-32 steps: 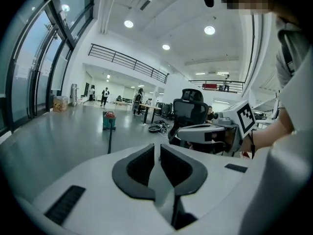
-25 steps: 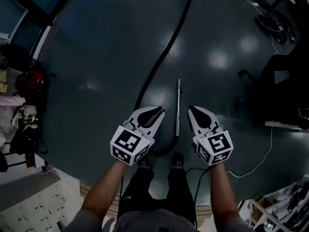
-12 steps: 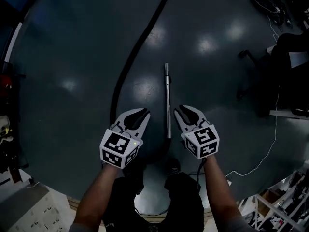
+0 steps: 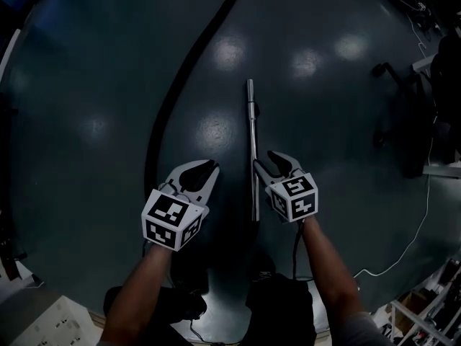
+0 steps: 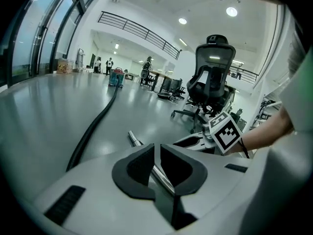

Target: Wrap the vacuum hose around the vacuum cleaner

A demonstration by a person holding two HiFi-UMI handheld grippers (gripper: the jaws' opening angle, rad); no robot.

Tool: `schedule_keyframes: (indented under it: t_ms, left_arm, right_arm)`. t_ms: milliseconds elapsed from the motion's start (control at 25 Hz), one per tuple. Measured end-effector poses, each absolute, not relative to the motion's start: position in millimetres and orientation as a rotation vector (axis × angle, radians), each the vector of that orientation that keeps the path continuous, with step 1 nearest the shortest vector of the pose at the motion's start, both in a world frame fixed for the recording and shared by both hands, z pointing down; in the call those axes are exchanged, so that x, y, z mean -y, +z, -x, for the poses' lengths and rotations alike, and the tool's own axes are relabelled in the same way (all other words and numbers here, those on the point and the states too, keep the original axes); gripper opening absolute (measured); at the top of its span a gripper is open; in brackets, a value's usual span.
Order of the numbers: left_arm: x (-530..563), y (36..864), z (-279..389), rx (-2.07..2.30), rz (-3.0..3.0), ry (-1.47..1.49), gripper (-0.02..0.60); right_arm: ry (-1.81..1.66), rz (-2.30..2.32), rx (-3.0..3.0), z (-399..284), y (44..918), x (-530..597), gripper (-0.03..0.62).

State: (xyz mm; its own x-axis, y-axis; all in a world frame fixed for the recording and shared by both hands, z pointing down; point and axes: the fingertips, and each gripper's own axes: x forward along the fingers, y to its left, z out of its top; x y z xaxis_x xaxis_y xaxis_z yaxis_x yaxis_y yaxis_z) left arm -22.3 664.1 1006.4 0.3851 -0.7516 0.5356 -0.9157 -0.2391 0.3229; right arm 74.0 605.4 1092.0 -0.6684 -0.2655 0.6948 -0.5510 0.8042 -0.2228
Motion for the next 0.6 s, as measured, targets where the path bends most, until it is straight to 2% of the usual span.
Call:
schedule_keyframes:
  t_ms: [400,440,520,600]
  left_arm:
    - [-655,1098,10,1.425,-2.073,0.398,0.048]
    - [-657,1105,9,1.420,-2.076,0.408,0.048]
    - [-660,1116,8,1.416,-2.075,0.420,0.048]
    - [-663,1127,9,1.413,-2.073,0.430,0.048]
  right_arm:
    - [0.606,-0.692,2.201,-88,1227,-612,0.160]
    - [0.623,-0.701,2.191,-89,1237,-614,0.165]
    - [0.645,-0.718,2.177,-88,1252,-616,0.225]
    - [0.641,-0.736,2.164,-87,1262,-616,0.241]
